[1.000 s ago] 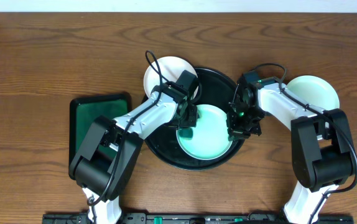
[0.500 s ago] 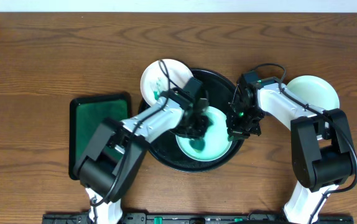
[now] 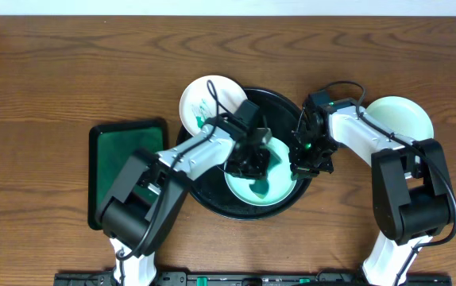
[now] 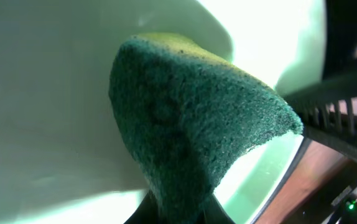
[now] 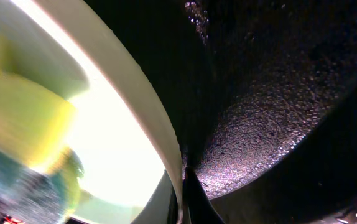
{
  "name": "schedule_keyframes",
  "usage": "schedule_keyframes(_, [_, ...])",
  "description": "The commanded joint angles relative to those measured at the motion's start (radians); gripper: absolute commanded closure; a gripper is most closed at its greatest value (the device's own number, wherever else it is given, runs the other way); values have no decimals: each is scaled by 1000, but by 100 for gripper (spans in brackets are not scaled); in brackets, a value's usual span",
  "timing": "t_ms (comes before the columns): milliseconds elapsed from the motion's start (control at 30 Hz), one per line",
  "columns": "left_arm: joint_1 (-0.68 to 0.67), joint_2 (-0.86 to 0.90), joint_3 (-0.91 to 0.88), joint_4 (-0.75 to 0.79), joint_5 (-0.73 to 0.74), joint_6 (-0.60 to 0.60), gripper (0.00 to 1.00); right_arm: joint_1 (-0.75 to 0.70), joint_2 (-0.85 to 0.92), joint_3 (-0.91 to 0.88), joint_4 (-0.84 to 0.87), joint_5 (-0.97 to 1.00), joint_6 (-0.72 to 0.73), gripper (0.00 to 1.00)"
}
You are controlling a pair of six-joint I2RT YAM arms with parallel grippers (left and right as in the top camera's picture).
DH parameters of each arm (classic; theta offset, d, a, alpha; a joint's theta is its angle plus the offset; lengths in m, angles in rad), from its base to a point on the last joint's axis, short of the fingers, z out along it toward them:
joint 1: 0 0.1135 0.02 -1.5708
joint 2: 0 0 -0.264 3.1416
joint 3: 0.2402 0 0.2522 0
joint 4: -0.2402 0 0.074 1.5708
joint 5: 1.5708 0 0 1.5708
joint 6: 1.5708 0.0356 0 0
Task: Clean dirty plates on tray and stack at the side
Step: 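Move the sponge back over the green tray with the left gripper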
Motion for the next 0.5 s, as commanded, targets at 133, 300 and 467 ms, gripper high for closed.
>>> schedule_keyframes(133, [61,-162,-11,-72,-191,-8,93,7,39,-19,-7,78,-6,99])
schedule_keyframes(300, [70,-297,-11,-188,-380,-8,93,7,39,-19,-5,78,-6,99])
schedule_keyframes(467, [74,-389,-11,-336,-615,-21,93,7,39,-19,1,78,-6,99])
